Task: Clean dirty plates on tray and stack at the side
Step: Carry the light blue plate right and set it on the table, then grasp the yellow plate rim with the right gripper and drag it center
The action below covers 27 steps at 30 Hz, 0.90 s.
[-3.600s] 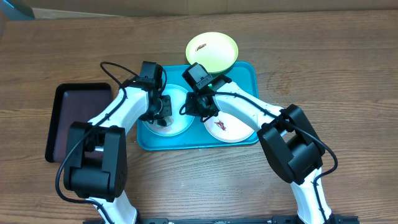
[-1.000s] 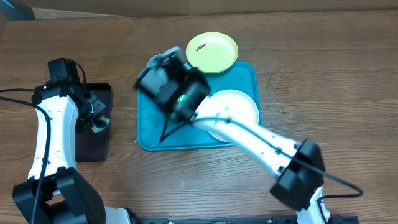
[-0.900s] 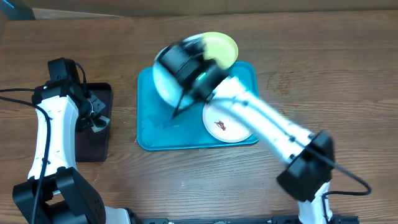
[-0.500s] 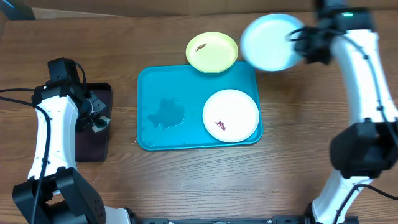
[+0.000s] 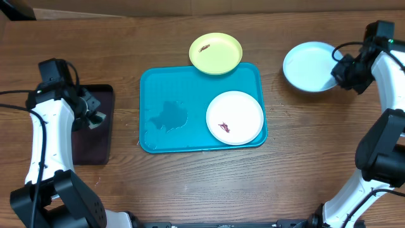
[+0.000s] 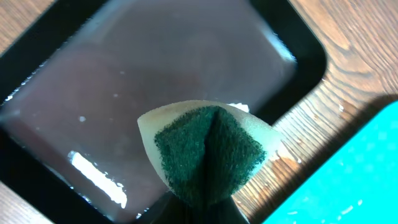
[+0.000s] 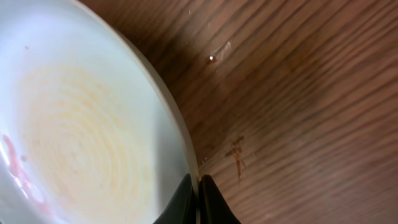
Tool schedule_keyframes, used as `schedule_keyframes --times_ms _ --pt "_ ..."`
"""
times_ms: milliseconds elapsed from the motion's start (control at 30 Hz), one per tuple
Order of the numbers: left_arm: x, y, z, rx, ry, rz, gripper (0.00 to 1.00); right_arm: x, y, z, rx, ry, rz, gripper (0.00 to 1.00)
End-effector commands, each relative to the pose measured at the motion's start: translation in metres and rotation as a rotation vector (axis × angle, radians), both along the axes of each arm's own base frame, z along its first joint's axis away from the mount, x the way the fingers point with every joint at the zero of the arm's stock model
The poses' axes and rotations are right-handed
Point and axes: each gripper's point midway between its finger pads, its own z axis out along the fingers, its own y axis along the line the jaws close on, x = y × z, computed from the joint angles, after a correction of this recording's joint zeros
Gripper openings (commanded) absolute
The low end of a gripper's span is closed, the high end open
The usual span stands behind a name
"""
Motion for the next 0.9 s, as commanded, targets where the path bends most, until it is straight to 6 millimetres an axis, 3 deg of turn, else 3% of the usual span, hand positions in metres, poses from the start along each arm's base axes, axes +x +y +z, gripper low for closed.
schedule_keyframes --times_ms 0,133,200,400,500,600,667,767,800,867 --pt "-0.005 0.007 -0.013 -0.015 0.039 0.007 0.04 0.0 0.006 -0.006 0.009 -0.016 0.017 0.04" --pt "-0.007 0.008 -0.022 -0.023 0.069 0.01 0.04 -0.003 0.007 -0.013 0.011 -0.008 0.013 0.06" --pt "-0.007 0.009 -0.025 -0.026 0.075 0.011 0.04 -0.005 0.007 -0.013 0.013 -0.001 0.013 0.25" --pt "-0.007 0.009 -0.026 -0.027 0.077 0.011 0.04 -0.014 0.016 -0.014 0.056 0.031 0.021 0.27" --pt "-0.007 0.009 -0.026 -0.027 0.076 0.011 0.04 -0.005 0.049 -0.003 0.227 -0.029 0.116 0.27" --pt "-0.006 0.009 -0.026 -0.027 0.075 0.011 0.04 0.01 0.097 0.027 0.416 -0.15 0.263 0.33" --pt "-0.006 0.009 -0.026 -0.027 0.076 0.011 0.04 0.018 0.121 0.044 0.445 -0.202 0.333 0.38" --pt "-0.006 0.009 -0.026 -0.027 0.076 0.011 0.04 0.03 0.16 0.06 0.424 -0.262 0.444 0.64" --pt "-0.006 0.009 -0.026 -0.028 0.076 0.01 0.04 0.036 0.177 0.064 0.407 -0.286 0.487 0.86" --pt "-0.006 0.008 -0.026 -0.029 0.076 0.01 0.04 0.044 0.197 0.061 0.348 -0.299 0.498 0.91"
